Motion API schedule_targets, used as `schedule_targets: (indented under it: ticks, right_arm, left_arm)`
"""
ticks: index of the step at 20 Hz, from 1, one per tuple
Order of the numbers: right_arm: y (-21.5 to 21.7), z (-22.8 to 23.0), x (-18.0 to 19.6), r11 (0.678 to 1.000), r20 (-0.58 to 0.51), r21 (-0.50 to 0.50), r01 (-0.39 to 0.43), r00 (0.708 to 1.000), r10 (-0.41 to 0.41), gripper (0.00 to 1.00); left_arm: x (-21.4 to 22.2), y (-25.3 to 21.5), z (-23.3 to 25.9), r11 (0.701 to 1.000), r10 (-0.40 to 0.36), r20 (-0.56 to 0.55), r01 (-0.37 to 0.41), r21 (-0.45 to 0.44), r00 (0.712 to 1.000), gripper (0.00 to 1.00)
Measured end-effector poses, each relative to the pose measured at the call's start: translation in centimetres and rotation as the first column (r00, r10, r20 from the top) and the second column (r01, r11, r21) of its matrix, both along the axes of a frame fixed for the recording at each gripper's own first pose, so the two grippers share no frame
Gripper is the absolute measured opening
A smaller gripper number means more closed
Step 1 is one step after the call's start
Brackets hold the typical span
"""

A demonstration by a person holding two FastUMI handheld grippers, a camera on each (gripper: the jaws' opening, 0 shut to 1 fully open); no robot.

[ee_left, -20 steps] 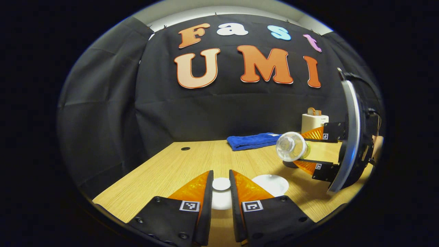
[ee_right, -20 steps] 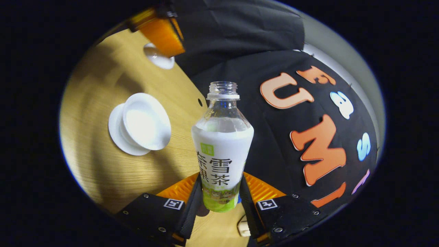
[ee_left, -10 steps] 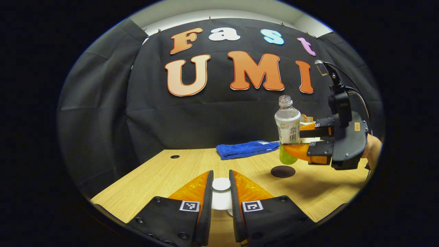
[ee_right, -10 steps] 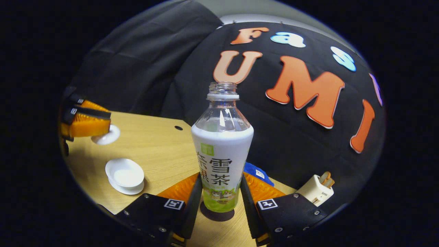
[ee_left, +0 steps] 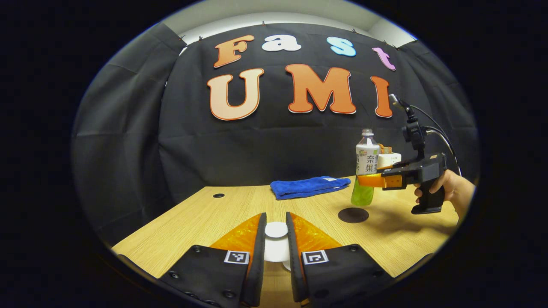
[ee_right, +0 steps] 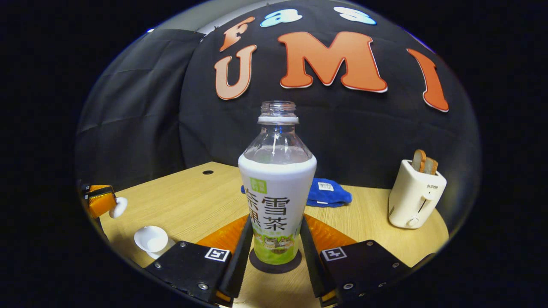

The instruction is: Open the teacup lid with one hand, grasp the water bottle and pour water into the teacup with the other hand; after pouring, place the water bottle on the coaster and then close the teacup lid.

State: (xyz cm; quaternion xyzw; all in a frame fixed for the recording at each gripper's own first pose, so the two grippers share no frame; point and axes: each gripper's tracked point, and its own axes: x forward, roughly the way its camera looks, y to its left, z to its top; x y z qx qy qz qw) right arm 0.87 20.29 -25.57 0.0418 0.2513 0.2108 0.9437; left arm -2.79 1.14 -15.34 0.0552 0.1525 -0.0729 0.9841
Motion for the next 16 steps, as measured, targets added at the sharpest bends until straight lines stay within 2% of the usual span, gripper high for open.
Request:
schedule_targets:
  ticks: [4,5,6,12,13,16]
  right_arm:
    - [0.2,-1.5,-0.2,1.000,-0.046,0.006,0.007,0.999,-0.007,0.64]
    - [0.5,-1.5,-0.1,1.000,-0.052,0.017,0.006,0.999,-0.005,0.64]
    - [0.7,-1.7,-0.1,1.000,-0.055,0.020,0.005,0.999,-0.004,0.64]
    - [0.8,-2.4,0.4,1.000,-0.054,0.007,0.007,0.999,-0.007,0.64]
    - [0.8,-2.3,0.5,1.000,-0.052,0.007,0.010,0.999,-0.009,0.64]
    - [0.7,-2.7,0.5,1.000,-0.063,0.009,0.002,0.998,-0.001,0.67]
  left_arm:
    - [-0.1,-0.1,-0.4,1.000,0.001,-0.011,-0.001,0.001,1.000,0.31]
    - [-0.1,-0.1,-0.5,1.000,0.001,-0.013,-0.001,0.001,1.000,0.28]
    - [-0.1,-0.3,-0.5,1.000,-0.001,-0.014,0.001,0.000,1.000,0.31]
    - [-0.1,-0.7,-0.8,1.000,-0.007,-0.026,0.007,-0.008,1.000,0.28]
    - [0.0,-0.7,-0.9,1.000,-0.008,-0.029,0.008,-0.011,1.000,0.31]
    - [0.2,-1.1,-1.1,1.000,-0.006,-0.029,0.005,-0.028,1.000,0.31]
